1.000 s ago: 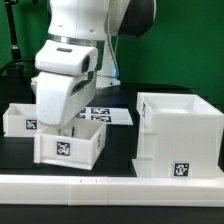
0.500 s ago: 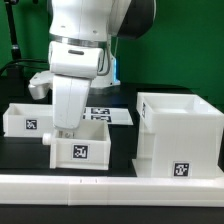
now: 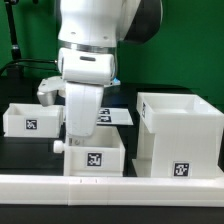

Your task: Assemble drawer

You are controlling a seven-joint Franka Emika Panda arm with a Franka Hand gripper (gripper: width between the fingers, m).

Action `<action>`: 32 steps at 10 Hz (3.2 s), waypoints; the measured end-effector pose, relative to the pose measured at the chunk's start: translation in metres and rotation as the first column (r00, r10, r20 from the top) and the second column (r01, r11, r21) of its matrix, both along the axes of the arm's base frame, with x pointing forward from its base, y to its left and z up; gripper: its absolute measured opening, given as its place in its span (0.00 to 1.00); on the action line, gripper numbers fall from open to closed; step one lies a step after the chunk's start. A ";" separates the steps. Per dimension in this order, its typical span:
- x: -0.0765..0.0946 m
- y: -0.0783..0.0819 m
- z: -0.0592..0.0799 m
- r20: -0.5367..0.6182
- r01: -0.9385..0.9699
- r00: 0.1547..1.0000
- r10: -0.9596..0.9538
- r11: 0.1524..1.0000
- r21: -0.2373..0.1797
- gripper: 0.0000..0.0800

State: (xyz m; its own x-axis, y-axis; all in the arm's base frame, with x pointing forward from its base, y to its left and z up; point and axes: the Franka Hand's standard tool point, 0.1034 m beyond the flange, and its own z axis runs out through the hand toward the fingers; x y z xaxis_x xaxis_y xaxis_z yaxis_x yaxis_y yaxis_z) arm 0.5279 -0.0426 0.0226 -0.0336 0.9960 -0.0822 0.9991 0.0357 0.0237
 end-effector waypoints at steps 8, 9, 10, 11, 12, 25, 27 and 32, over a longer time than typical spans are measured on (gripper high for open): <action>0.009 0.016 -0.004 0.005 0.010 1.000 -0.010 1.000 0.005 0.05; 0.011 0.020 -0.003 0.005 0.024 1.000 -0.024 1.000 0.007 0.05; 0.011 0.023 -0.004 0.005 0.036 0.999 -0.036 0.999 0.009 0.05; 0.011 0.027 -0.006 0.003 0.042 0.999 -0.042 0.999 0.012 0.05; 0.011 0.030 -0.007 0.003 0.047 0.999 -0.047 0.999 0.014 0.05; 0.014 0.042 -0.012 0.016 0.097 0.995 -0.097 0.995 0.018 0.05; 0.014 0.041 -0.012 0.016 0.099 0.995 -0.099 0.995 0.018 0.05; 0.014 0.041 -0.012 0.019 0.078 0.997 -0.078 0.997 0.011 0.05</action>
Offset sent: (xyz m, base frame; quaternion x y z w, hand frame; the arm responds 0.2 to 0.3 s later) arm 0.0000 0.0000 0.0000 0.0000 0.0000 0.0000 1.0000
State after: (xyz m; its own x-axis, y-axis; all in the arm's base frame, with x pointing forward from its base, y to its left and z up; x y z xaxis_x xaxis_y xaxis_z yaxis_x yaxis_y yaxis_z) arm 0.5420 -0.0017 0.0104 0.0458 0.9963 -0.0723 0.9982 -0.0428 0.0430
